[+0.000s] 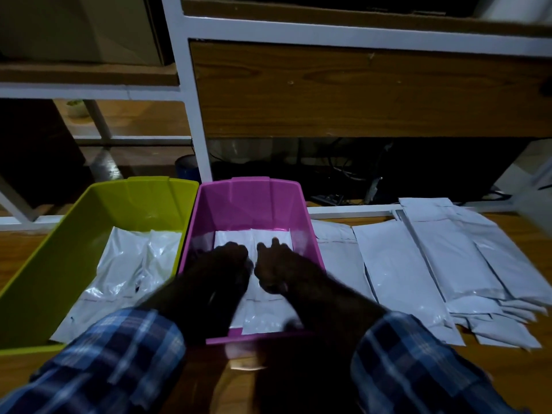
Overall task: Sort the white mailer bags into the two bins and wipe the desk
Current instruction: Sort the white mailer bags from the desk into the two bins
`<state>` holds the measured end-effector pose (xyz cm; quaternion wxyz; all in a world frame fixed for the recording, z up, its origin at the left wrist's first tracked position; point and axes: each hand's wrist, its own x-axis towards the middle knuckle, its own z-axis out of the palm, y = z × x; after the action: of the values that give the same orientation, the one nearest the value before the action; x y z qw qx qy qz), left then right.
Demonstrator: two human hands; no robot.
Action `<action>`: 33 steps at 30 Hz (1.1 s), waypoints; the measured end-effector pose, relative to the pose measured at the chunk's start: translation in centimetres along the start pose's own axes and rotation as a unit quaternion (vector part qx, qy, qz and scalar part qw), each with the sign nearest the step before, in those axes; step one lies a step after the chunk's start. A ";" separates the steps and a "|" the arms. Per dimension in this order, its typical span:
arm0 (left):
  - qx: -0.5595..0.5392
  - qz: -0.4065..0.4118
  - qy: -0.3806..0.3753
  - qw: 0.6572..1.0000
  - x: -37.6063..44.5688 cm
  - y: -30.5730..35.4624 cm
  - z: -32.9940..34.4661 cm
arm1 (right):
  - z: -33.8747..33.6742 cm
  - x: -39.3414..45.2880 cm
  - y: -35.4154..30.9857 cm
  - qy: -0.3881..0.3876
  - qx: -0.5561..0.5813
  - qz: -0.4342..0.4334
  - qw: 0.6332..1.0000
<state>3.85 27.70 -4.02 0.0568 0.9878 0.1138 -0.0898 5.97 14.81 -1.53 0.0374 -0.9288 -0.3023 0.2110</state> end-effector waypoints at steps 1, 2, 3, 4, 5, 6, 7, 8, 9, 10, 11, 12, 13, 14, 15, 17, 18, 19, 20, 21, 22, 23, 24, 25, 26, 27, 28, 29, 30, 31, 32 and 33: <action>0.022 0.005 -0.034 0.999 0.4 -0.7 -1.0 | -1.6 -0.6 -0.2 0.029 -0.001 -0.021 0.999; -0.010 0.028 -0.037 0.999 -0.2 -0.7 -2.9 | -3.3 -1.1 -0.3 0.068 0.027 -0.034 0.997; -0.036 0.058 0.002 0.998 -0.2 -0.8 -4.1 | -5.1 -1.8 -0.3 0.110 0.057 -0.043 0.991; -0.050 0.048 0.026 0.997 -0.8 -0.1 -5.6 | -6.7 -2.6 0.0 0.159 0.081 -0.057 0.982; -0.061 0.041 0.053 0.996 -1.3 0.4 -6.6 | -8.1 -3.4 0.3 0.214 0.100 -0.067 0.969; -0.065 0.044 0.091 0.993 -2.1 1.3 -7.7 | -9.2 -3.9 1.0 0.265 0.120 -0.069 0.954; -0.074 0.048 0.129 0.988 -2.6 2.5 -8.6 | -10.1 -4.9 1.9 0.310 0.136 -0.067 0.938; -0.090 0.048 0.159 0.982 -3.3 3.8 -9.6 | -10.7 -5.5 2.9 0.345 0.151 -0.057 0.925; -0.106 0.053 0.189 0.975 -3.9 5.2 -10.6 | -11.1 -6.1 4.2 0.371 0.163 -0.043 0.913; -0.119 0.060 0.209 0.969 -4.3 6.6 -11.1 | -11.3 -6.8 5.7 0.388 0.167 -0.028 0.906; -0.130 0.071 0.228 0.962 -4.5 7.9 -11.3 | -11.4 -7.4 7.3 0.400 0.165 -0.012 0.901; -0.135 0.089 0.237 0.958 -4.8 9.3 -11.3 | -11.2 -7.9 8.9 0.412 0.162 0.003 0.897; -0.137 0.109 0.246 0.953 -5.1 10.8 -11.1 | -10.7 -8.4 10.5 0.416 0.157 0.019 0.896; -0.136 0.130 0.251 0.949 -5.2 12.3 -10.7 | -10.1 -8.8 12.1 0.410 0.147 0.039 0.899; -0.132 0.147 0.253 0.947 -5.3 13.9 -10.2 | -9.2 -9.1 13.6 0.398 0.136 0.058 0.906; -0.127 0.143 0.233 0.954 -5.6 17.1 -9.0 | -7.4 -9.2 16.5 0.369 0.127 0.091 0.916; -0.127 0.133 0.215 0.959 -5.9 18.7 -8.3 | -6.4 -9.1 17.8 0.356 0.126 0.100 0.920; -0.127 0.123 0.192 0.965 -6.1 20.1 -7.4 | -5.4 -9.1 19.0 0.347 0.121 0.100 0.925; -0.118 0.111 0.158 0.974 -6.4 21.3 -6.5 | -4.3 -9.0 20.1 0.335 0.116 0.095 0.930; -0.104 0.099 0.125 0.982 -6.4 22.5 -5.2 | -3.1 -9.0 20.9 0.323 0.109 0.091 0.936; -0.090 0.090 0.104 0.986 -6.3 23.5 -4.0 | -1.8 -8.9 21.5 0.310 0.101 0.088 0.941; -0.085 0.078 0.083 0.990 -6.1 24.2 -2.6 | -0.7 -8.8 22.1 0.303 0.090 0.085 0.945; -0.090 0.056 0.068 0.992 -5.7 24.7 -1.0 | 0.2 -8.6 22.6 0.297 0.083 0.082 0.948; -0.097 0.033 0.070 0.992 -5.4 24.9 0.5 | 0.9 -8.5 22.9 0.289 0.085 0.081 0.950; -0.092 0.018 0.093 0.991 -5.0 24.9 1.7 | 1.4 -8.3 23.3 0.276 0.088 0.080 0.954; -0.088 0.006 0.102 0.991 -4.7 24.7 2.8 | 1.9 -8.2 23.5 0.267 0.085 0.078 0.957; -0.084 -0.007 0.116 0.990 -4.4 24.4 3.8 | 2.3 -8.1 23.6 0.268 0.075 0.074 0.958; -0.077 -0.018 0.119 0.990 -3.9 24.1 4.7 | 2.7 -8.1 23.8 0.273 0.061 0.071 0.957; -0.074 -0.026 0.121 0.990 -3.8 24.0 5.3 | 3.2 -8.1 23.9 0.277 0.046 0.069 0.957; -0.078 -0.030 0.126 0.988 -3.7 24.0 6.0 | 3.6 -8.1 23.9 0.276 0.033 0.073 0.958; -0.082 -0.033 0.136 0.987 -3.7 24.0 6.3 | 4.0 -8.0 23.9 0.274 0.025 0.078 0.958; -0.089 -0.032 0.143 0.985 -3.7 24.1 6.6 | 4.2 -8.0 23.8 0.274 0.025 0.083 0.958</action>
<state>4.92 2.71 -7.57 0.1252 0.9773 0.1595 0.0612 11.39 -9.44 -7.13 0.1242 -0.9716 -0.1972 -0.0419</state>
